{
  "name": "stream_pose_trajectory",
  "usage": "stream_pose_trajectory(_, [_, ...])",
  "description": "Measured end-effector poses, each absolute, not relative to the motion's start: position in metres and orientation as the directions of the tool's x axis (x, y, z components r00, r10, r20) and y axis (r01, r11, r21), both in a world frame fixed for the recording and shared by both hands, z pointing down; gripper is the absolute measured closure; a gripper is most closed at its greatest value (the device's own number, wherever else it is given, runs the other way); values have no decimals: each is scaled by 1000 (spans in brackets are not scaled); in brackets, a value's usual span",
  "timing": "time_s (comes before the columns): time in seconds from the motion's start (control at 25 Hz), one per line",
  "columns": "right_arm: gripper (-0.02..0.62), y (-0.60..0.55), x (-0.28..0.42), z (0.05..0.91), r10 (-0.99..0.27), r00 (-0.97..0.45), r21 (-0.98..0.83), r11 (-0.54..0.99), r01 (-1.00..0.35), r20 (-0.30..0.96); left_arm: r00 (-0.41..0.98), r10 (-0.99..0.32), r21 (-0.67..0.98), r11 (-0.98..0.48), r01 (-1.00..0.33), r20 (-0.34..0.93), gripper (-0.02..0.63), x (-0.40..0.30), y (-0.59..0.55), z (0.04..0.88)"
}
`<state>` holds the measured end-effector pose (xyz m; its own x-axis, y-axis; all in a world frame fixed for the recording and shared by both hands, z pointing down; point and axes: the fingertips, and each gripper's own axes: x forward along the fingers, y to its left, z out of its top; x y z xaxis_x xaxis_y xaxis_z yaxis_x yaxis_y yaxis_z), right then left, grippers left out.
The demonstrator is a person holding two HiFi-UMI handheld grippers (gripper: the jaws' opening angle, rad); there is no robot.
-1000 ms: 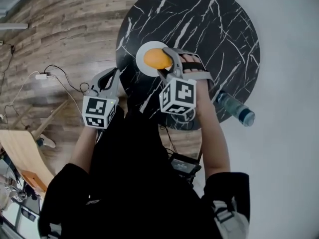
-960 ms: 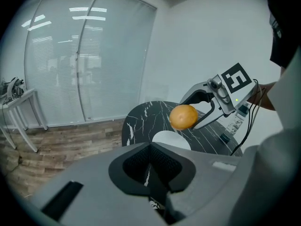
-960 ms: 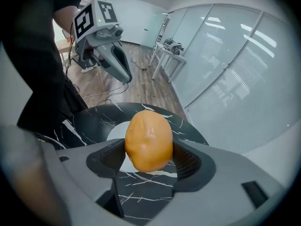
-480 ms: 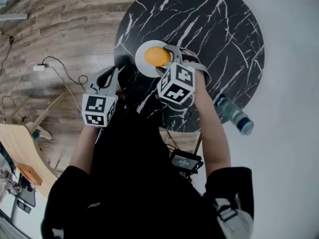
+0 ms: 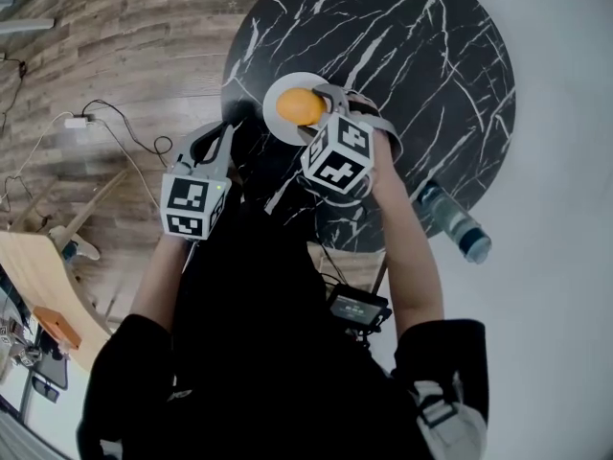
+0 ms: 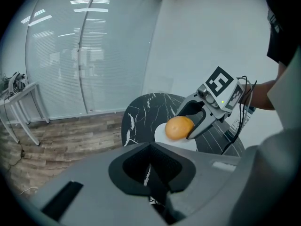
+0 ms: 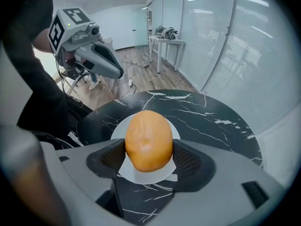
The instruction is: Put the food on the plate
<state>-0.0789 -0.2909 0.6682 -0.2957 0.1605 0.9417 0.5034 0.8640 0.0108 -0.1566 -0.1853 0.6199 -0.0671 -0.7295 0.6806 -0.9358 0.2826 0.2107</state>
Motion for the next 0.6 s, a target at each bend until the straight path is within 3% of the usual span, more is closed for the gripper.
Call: stream_pose_trajectory(0.6, [291, -290, -73, 680, 149, -304, 2, 895, 447, 941, -54, -713, 211, 278, -937, 699, 606, -150, -172, 626])
